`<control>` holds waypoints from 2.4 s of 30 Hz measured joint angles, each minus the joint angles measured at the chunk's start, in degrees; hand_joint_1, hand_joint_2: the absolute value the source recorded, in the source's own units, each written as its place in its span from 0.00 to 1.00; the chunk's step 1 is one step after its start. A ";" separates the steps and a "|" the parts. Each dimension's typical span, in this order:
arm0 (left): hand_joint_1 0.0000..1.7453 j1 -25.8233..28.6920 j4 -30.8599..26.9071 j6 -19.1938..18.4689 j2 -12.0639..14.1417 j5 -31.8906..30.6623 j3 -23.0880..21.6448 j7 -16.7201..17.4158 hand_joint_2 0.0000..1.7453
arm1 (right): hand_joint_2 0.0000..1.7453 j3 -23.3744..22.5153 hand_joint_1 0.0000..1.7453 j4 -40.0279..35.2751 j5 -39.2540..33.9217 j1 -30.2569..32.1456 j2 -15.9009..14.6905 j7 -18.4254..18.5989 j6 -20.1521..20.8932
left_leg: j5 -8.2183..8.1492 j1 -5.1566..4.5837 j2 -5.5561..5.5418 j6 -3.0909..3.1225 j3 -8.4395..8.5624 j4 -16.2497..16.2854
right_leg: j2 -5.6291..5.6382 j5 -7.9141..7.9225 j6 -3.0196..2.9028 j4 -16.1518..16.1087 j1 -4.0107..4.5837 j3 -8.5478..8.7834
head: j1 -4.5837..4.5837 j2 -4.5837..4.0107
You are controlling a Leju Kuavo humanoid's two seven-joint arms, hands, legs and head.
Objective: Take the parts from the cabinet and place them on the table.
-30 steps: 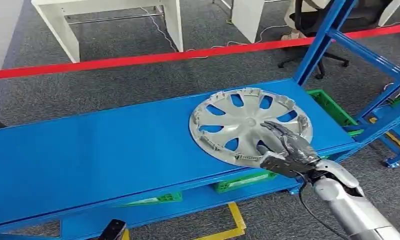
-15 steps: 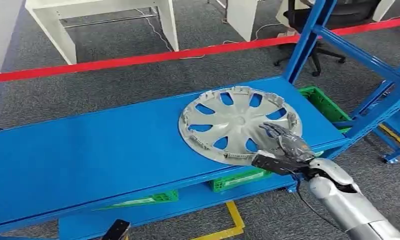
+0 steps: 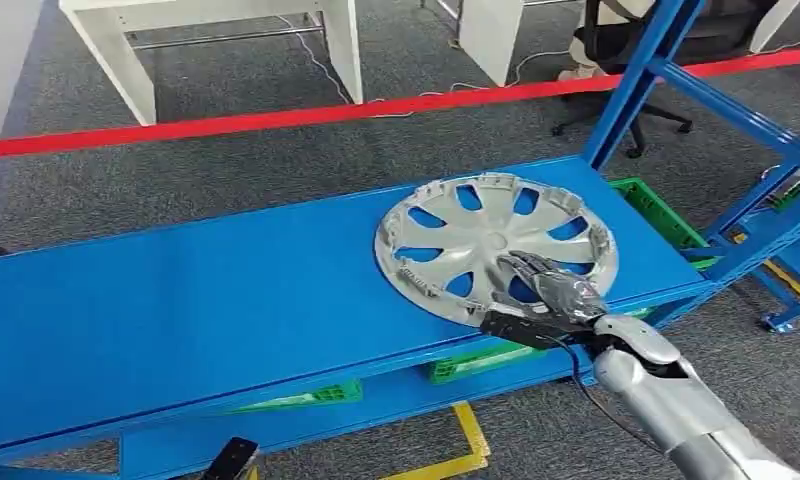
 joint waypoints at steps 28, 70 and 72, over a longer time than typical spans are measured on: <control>0.00 0.00 -0.04 -0.04 -0.44 -1.53 0.02 0.68 0.00 | 0.00 7.89 0.00 5.75 8.81 -6.47 1.14 3.28 -1.82 | -0.04 0.17 -0.14 0.39 -0.19 0.17 | 0.30 -3.81 0.21 12.91 0.14 -6.72 | -0.13 0.00; 0.00 -0.35 -0.33 0.00 -0.57 -5.84 0.11 1.09 0.00 | 1.00 -3.19 0.00 -13.75 13.22 7.42 5.05 4.46 -17.62 | -6.42 0.01 -0.09 -2.33 -5.40 11.28 | 0.33 -0.48 -2.25 -0.33 -0.01 0.71 | -0.83 0.00; 0.00 -0.20 -0.35 0.00 -0.57 -5.84 0.11 1.09 0.00 | 1.00 -3.02 0.00 -13.25 13.03 8.03 5.42 4.28 -17.14 | -8.46 0.04 -0.09 -2.52 -9.15 18.75 | 0.29 -0.56 -2.37 -0.31 0.01 0.75 | -0.85 0.00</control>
